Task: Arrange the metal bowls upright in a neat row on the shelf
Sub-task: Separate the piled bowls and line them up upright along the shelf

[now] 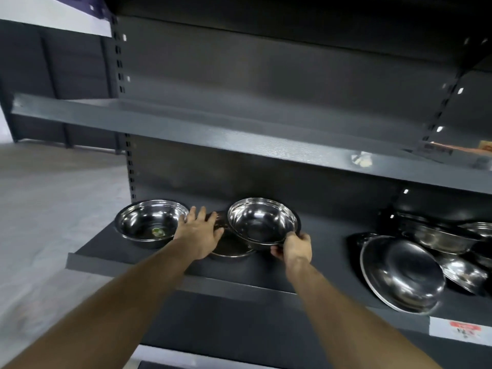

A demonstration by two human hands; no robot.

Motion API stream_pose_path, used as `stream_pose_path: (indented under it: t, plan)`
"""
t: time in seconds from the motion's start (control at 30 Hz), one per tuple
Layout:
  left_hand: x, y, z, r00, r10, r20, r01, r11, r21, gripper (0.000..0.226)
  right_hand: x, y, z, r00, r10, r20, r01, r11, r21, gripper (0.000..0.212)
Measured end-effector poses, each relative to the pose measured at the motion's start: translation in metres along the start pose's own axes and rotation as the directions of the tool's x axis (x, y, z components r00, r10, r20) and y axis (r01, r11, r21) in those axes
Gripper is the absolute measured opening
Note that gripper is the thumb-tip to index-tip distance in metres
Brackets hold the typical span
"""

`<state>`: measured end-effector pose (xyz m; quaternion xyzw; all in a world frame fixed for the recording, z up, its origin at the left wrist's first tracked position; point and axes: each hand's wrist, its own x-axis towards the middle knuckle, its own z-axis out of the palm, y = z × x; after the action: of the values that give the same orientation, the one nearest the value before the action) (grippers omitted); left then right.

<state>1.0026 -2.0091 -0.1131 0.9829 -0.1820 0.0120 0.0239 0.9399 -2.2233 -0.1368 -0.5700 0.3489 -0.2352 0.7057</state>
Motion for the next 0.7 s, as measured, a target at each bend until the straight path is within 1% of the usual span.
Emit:
stream_pose_path:
  t: [0.13, 0.27, 0.47, 0.7]
  plan:
    - [-0.01, -0.027, 0.004, 0.999, -0.03, -0.016, 0.03, 1.0, 0.007, 0.065, -0.012, 0.013, 0.034, 0.995, 0.04, 0.089, -0.04, 0.999, -0.004, 0.015]
    - [-0.015, -0.05, 0.006, 0.999, -0.047, -0.017, 0.046, 0.999, -0.022, 0.065, -0.023, 0.021, 0.058, 0.989, 0.064, 0.133, -0.061, 0.998, -0.027, 0.018]
    - [-0.017, -0.069, 0.009, 0.999, -0.032, -0.036, 0.031, 0.999, -0.021, 0.064, -0.032, 0.028, 0.073, 0.99, 0.08, 0.119, -0.074, 0.996, -0.051, 0.031]
    - [-0.008, -0.073, 0.011, 1.0, 0.013, -0.026, -0.014, 0.998, -0.063, 0.064, -0.03, 0.031, 0.073, 0.995, 0.057, 0.08, -0.053, 0.997, -0.056, 0.021]
